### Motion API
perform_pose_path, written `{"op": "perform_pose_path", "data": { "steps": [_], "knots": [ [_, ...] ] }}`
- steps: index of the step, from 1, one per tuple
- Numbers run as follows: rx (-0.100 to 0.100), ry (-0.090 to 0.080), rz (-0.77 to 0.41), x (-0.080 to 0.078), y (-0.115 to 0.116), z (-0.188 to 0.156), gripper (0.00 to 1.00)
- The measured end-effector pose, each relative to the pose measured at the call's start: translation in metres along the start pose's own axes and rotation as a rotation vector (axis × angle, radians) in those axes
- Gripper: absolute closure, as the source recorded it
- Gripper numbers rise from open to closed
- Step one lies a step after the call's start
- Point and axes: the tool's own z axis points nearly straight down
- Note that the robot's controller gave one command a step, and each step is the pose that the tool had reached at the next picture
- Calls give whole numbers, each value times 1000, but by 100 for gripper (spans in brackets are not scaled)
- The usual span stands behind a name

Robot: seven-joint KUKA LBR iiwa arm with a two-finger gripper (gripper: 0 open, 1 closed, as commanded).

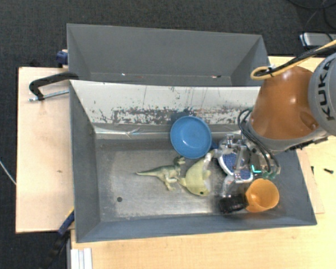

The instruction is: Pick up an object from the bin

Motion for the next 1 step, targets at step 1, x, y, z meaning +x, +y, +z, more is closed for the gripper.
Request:
{"op": "perform_pose_path", "data": {
  "steps": [1],
  "knots": [
    [3,8,158,-78,31,58,0]
  ]
}}
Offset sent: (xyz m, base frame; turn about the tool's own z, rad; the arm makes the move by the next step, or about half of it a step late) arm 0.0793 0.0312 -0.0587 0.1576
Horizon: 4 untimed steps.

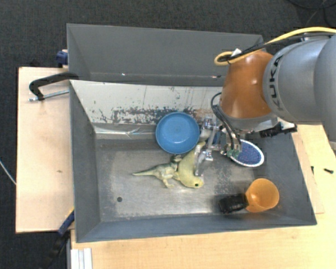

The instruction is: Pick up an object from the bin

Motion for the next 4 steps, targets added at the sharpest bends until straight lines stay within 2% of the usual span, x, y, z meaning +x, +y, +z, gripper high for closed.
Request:
{"op": "perform_pose_path", "data": {
  "steps": [1,2,3,4],
  "knots": [
    [-3,-22,-52,6,70,9,0],
    [-8,-27,-1,11,139,9,0],
    [-9,-19,1,12,139,8,100],
    [-10,-27,16,22,146,-117,100]
  ]
}}
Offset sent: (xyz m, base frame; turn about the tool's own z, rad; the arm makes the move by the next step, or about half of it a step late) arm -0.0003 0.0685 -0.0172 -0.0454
